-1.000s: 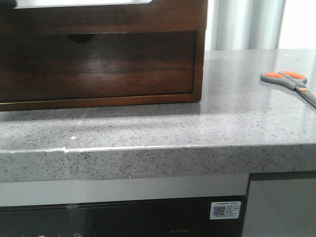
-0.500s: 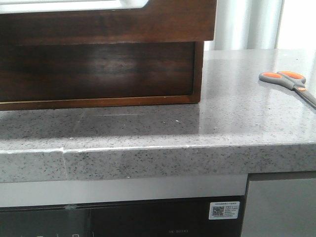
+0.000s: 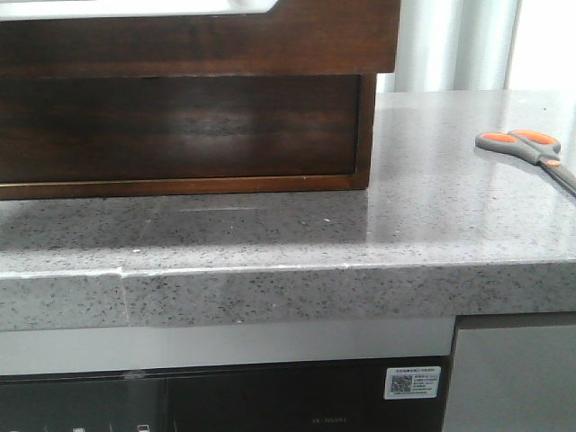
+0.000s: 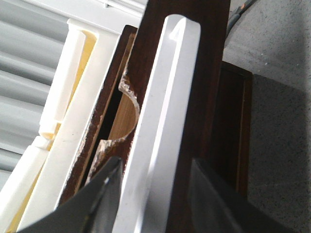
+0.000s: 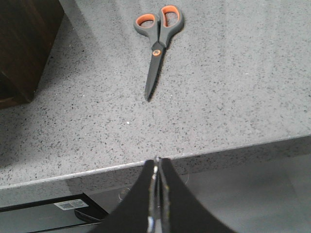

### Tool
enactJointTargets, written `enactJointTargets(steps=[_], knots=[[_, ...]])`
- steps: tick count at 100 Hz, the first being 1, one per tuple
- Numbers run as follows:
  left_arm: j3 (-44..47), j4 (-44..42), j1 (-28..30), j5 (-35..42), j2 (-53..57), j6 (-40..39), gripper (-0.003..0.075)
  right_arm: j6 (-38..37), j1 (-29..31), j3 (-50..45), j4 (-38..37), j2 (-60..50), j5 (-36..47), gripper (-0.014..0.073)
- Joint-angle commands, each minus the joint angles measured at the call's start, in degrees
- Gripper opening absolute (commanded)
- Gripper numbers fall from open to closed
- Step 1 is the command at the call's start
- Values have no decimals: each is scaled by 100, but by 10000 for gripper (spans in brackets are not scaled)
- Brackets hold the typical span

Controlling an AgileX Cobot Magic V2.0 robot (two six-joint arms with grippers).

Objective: Put scissors in drawer with both arms
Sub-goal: 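Move the right gripper above the grey-and-orange scissors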

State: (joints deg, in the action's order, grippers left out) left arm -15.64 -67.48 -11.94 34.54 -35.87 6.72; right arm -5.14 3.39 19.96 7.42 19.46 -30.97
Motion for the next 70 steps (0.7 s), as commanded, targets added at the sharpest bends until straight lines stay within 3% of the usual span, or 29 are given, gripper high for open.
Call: enactJointTargets(steps=[1, 30, 54, 61, 70], knots=[[-148, 331, -44, 360, 3, -95, 313, 17, 35, 160, -8, 90, 370, -96], [-148, 495, -44, 508, 442, -414, 309, 514, -5, 214, 22, 435, 317, -96], [-148, 993, -44, 495, 1122, -1086, 309, 954, -76, 912, 38, 1418, 303, -88], [-148, 1273, -44, 495, 1305, -1239, 309, 1068, -76, 1192, 38, 1793, 303, -34], [-158, 1425, -44, 458, 1522, -1291, 309, 1068, -76, 1560, 38, 2303, 303, 105]])
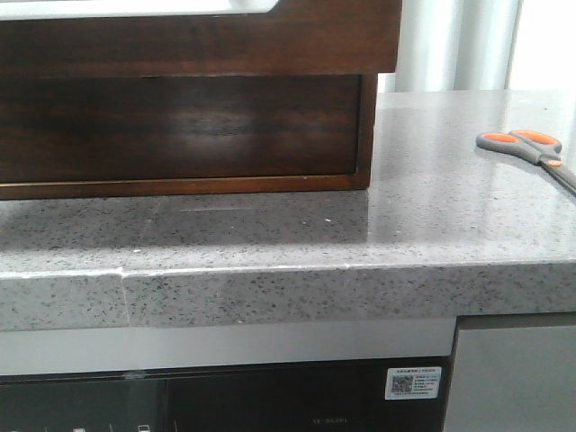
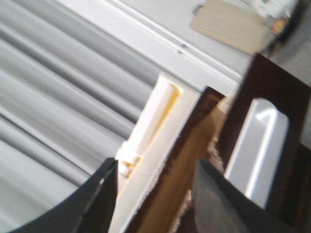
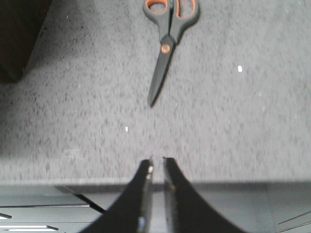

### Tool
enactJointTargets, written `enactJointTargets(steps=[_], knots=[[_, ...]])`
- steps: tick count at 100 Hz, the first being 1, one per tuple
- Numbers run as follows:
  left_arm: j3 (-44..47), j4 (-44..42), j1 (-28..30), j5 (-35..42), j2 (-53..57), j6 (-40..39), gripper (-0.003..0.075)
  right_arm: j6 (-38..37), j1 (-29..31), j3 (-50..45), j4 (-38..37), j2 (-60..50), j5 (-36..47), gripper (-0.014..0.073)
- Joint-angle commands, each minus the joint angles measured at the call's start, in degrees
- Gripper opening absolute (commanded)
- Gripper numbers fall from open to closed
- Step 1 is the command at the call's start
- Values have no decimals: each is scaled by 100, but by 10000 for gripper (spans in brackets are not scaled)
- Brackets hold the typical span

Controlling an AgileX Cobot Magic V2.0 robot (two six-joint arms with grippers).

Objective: Put scissors in drawer with both arms
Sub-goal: 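Move the right gripper above the grey-and-orange scissors, then lower the right gripper and grasp the scissors by the blades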

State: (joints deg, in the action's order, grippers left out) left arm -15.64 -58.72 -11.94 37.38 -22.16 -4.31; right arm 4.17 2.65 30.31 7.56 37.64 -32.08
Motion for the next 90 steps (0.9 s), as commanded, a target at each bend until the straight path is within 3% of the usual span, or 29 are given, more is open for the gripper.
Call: enactJointTargets(steps=[1, 8, 15, 38, 90], knots=[[-158, 585, -44, 174, 167, -188, 309, 136, -2, 553, 24, 524, 414, 129], [-158, 973, -44, 15, 318, -198, 309, 136, -2, 840, 24, 927, 404, 229], [-158, 1542, -44, -294, 426, -198, 309, 136, -2, 1141, 24, 1363, 319, 274], [-169, 2604, -44, -899, 534, -198, 309, 136, -2, 2437, 24, 2903, -501, 271], [-169, 2617, -44, -1006, 534, -198, 304, 136, -2, 5369, -155, 5752, -2310, 271]])
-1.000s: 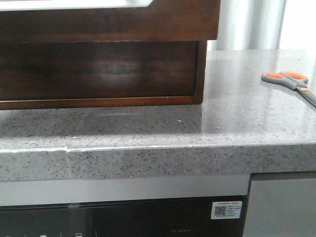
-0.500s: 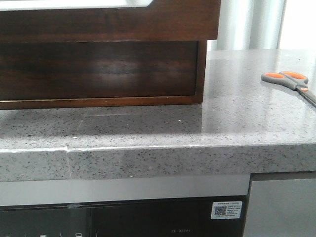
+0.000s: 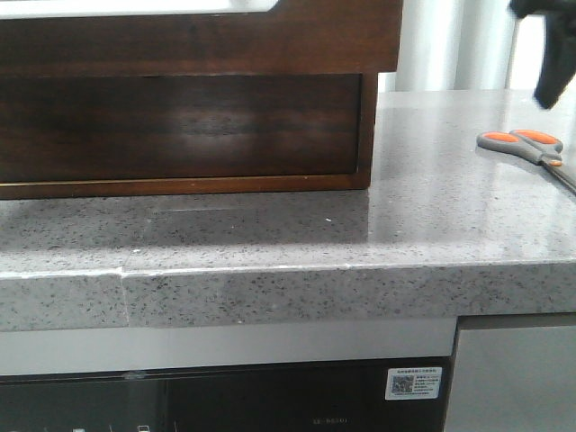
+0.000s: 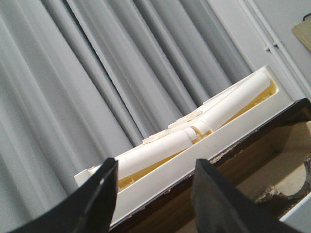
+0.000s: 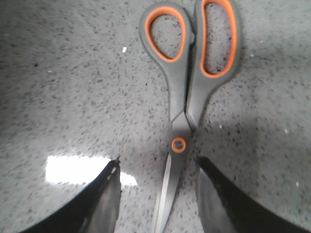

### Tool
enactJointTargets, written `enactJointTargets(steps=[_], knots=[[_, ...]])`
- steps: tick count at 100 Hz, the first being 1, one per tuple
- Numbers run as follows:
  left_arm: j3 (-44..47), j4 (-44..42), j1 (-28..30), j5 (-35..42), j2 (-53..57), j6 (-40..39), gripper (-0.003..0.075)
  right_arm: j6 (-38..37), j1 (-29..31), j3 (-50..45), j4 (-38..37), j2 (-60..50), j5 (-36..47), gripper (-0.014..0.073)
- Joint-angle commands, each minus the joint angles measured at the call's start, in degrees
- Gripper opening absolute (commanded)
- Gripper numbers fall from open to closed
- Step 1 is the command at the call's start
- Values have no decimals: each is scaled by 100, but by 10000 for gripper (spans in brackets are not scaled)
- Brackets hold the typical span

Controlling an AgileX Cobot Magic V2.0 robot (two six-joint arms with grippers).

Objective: Put scissors in drawer with both arms
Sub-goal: 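Lower the right gripper and grasp the scissors by the blades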

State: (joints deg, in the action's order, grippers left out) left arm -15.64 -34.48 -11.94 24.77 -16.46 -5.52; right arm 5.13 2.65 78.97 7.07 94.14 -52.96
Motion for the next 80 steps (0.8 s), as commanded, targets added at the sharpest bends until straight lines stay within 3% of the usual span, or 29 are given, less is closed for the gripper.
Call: enactJointTargets(steps=[1, 17, 80], knots=[[-169, 192, -44, 254, -37, -77, 304, 41, -2, 554, -120, 152, -277, 271], [-169, 192, -44, 254, -37, -77, 304, 41, -2, 931, -150, 602, -660, 271], [-169, 192, -44, 254, -37, -77, 304, -69, -2, 1110, -362, 1122, -557, 271]])
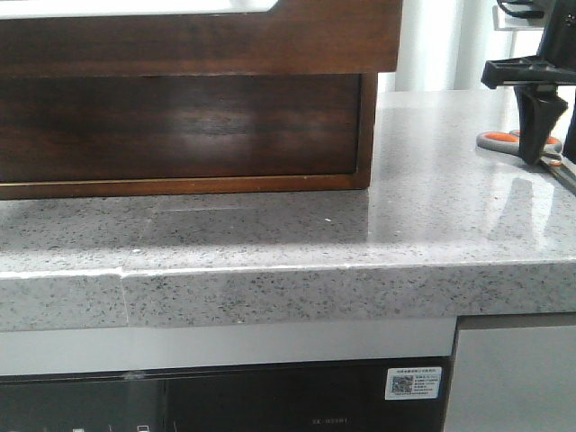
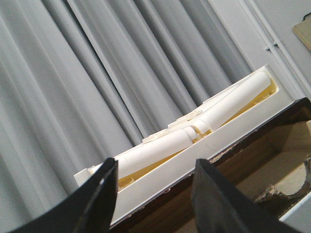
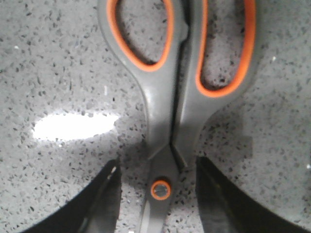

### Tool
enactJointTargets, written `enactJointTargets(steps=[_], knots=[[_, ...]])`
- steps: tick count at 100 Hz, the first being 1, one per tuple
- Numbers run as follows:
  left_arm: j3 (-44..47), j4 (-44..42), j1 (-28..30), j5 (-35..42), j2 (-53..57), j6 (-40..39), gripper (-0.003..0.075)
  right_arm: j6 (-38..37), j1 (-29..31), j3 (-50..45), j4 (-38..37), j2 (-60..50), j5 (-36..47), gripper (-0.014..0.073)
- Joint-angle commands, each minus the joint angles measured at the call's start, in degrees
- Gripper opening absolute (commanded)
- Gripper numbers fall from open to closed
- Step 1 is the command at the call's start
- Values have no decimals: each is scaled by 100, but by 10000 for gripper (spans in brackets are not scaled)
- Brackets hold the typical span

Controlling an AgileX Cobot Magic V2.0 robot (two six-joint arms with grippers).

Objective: Put scissors in drawer with both arms
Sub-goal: 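Lower the right gripper and grasp the scissors by the blades, then carry the scissors over the open drawer and release them inside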

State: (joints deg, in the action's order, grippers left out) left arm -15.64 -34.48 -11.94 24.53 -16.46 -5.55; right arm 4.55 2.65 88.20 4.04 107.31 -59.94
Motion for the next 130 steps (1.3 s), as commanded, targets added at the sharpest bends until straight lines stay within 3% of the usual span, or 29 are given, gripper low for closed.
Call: enactJointTargets(steps=[1, 26, 33, 57, 93, 114, 130], knots=[[-169, 192, -44, 279, -37, -75, 304, -12, -2, 187, -58, -186, 141, 271], [-169, 192, -44, 279, -37, -75, 304, -12, -2, 187, -58, -93, 80, 268], [-169, 192, -44, 279, -37, -75, 304, -12, -2, 187, -58, -93, 80, 232], [-169, 192, -44, 279, -37, -75, 304, -12, -2, 187, -58, -93, 173, -126], [-169, 192, -44, 279, -37, -75, 211, 265, -2, 187, 95, -884, 289, -123], [-169, 192, -44, 279, -37, -75, 211, 1053, -7, 187, 894, -1881, 571, -124], [-169, 192, -44, 279, -37, -75, 211, 2067, -88, 187, 1892, -2653, 706, -123]])
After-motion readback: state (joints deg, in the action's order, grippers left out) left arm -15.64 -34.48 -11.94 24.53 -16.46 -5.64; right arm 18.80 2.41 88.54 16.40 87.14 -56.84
